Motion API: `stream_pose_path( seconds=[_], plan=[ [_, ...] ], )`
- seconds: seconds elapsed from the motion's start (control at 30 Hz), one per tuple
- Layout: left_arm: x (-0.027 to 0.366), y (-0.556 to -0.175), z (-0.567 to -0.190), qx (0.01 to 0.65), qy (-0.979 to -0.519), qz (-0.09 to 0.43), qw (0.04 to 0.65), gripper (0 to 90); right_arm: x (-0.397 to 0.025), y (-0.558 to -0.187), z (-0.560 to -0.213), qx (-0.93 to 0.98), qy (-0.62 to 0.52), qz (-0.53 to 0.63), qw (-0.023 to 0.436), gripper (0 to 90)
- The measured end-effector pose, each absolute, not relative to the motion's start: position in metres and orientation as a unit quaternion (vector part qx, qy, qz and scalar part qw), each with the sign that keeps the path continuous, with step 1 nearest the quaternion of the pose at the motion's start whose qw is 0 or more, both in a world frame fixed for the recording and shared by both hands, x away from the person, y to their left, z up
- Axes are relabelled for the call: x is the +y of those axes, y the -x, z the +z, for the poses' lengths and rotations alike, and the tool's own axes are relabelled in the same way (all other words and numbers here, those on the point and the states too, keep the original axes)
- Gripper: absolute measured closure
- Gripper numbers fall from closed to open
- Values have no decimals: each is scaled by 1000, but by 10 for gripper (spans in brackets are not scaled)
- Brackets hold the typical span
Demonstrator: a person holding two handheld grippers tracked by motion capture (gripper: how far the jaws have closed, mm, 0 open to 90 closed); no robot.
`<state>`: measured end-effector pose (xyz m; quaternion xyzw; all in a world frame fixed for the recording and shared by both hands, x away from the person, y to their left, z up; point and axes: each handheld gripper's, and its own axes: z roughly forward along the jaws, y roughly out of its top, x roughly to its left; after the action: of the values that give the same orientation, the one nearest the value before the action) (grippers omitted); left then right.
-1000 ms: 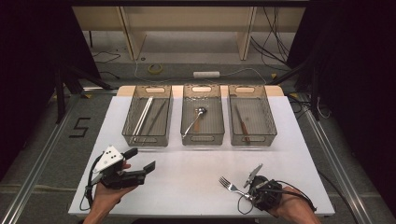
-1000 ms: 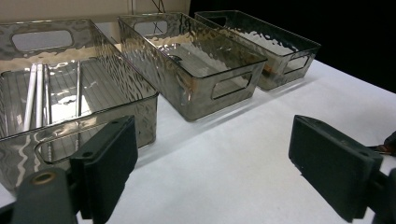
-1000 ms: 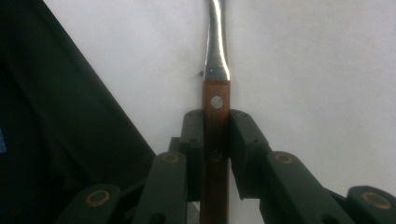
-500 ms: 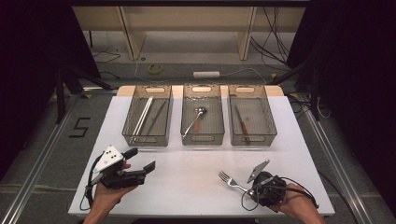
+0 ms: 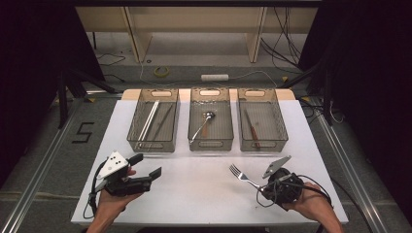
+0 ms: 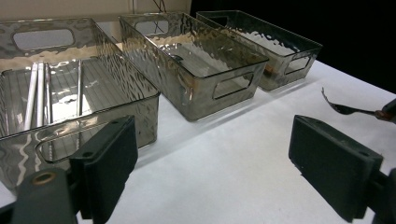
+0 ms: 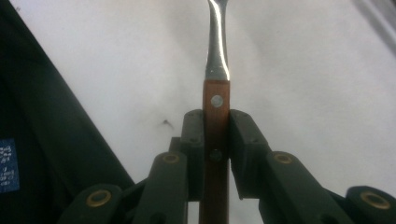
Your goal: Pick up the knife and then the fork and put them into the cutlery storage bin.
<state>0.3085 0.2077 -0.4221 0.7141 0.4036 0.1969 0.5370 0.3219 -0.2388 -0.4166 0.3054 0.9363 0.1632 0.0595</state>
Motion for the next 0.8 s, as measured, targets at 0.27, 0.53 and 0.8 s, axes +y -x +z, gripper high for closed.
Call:
stream_pose_path(
  seconds=[0.27, 0.53, 0.8],
  plan=[
    [208, -309, -422, 405, -713, 197, 537, 152, -242, -335, -404, 929, -312, 187, 72, 774],
    [208, -309, -422, 406, -712, 197, 538, 152, -243, -352, -387, 918, -323, 213, 87, 773],
    [209, -309, -422, 406, -712, 197, 538, 152, -239, -370, -378, 910, -329, 234, 95, 774]
  ],
)
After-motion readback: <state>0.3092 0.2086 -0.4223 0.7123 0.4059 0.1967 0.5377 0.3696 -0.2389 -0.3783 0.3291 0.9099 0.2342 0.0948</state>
